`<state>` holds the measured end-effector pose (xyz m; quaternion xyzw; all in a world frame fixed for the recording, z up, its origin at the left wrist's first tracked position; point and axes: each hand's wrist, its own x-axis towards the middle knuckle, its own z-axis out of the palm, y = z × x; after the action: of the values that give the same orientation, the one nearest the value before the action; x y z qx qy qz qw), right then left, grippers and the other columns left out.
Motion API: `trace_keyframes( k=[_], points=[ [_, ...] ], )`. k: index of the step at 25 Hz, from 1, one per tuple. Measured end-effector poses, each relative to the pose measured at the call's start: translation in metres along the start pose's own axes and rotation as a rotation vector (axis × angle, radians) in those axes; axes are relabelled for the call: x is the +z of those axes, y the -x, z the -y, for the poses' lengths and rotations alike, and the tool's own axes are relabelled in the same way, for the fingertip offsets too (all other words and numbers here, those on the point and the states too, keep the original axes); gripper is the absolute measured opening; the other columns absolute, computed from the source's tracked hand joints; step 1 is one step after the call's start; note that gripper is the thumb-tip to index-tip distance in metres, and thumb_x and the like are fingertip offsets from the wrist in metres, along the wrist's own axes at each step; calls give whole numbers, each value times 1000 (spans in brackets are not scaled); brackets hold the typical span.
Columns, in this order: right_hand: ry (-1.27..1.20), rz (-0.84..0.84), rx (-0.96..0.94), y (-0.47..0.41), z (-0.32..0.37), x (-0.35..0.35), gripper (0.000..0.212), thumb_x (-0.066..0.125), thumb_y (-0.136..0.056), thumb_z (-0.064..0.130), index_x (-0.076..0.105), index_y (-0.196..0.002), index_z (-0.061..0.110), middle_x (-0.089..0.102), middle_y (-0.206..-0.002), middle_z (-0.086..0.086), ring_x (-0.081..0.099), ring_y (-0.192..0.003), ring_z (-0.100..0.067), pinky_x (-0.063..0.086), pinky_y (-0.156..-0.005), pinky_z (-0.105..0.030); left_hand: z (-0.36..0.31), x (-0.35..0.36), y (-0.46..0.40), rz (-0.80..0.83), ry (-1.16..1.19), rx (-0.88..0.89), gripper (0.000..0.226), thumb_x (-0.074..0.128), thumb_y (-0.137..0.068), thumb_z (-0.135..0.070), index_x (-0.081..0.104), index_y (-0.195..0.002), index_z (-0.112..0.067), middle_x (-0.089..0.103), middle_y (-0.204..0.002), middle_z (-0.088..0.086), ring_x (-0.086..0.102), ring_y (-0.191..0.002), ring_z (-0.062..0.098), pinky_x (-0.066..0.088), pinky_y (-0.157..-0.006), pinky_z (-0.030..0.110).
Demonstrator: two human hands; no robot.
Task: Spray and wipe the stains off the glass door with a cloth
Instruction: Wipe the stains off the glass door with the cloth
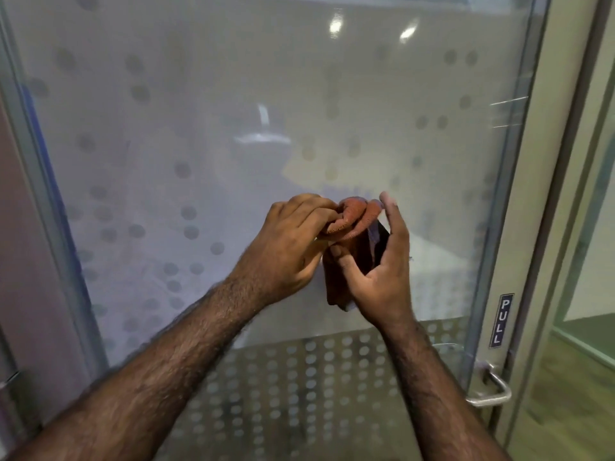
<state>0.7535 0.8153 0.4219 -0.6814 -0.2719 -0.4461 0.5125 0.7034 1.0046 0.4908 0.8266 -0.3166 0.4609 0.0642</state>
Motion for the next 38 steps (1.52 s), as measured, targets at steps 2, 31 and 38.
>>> trace_keyframes(
  k=[2,31,38],
  points=[
    [-94,51,0,-10,4,-20,111,89,-86,35,20,-172,30,41,-173,8,39,-161,-16,41,-129,-47,-2,-5,-1,32,93,19,34,60,-103,-13,65,-136,-7,65,-144,7,58,-137,24,44,-114,41],
    [-1120,436,952,39,34,-25,53,74,-105,26,61,-151,2,61,-154,-28,62,-143,-43,53,-116,-56,-13,-4,42,-174,483,-565,24,70,-102,-53,70,-112,-31,74,-97,-21,72,-93,-4,55,-76,9],
    [-956,-250,768,8,41,-30,42,78,-101,23,71,-139,7,74,-136,-24,74,-124,-33,58,-109,-62,11,-11,54,-456,56,-365,28,64,-110,-31,70,-129,-11,71,-114,0,68,-104,9,56,-89,26]
  ],
)
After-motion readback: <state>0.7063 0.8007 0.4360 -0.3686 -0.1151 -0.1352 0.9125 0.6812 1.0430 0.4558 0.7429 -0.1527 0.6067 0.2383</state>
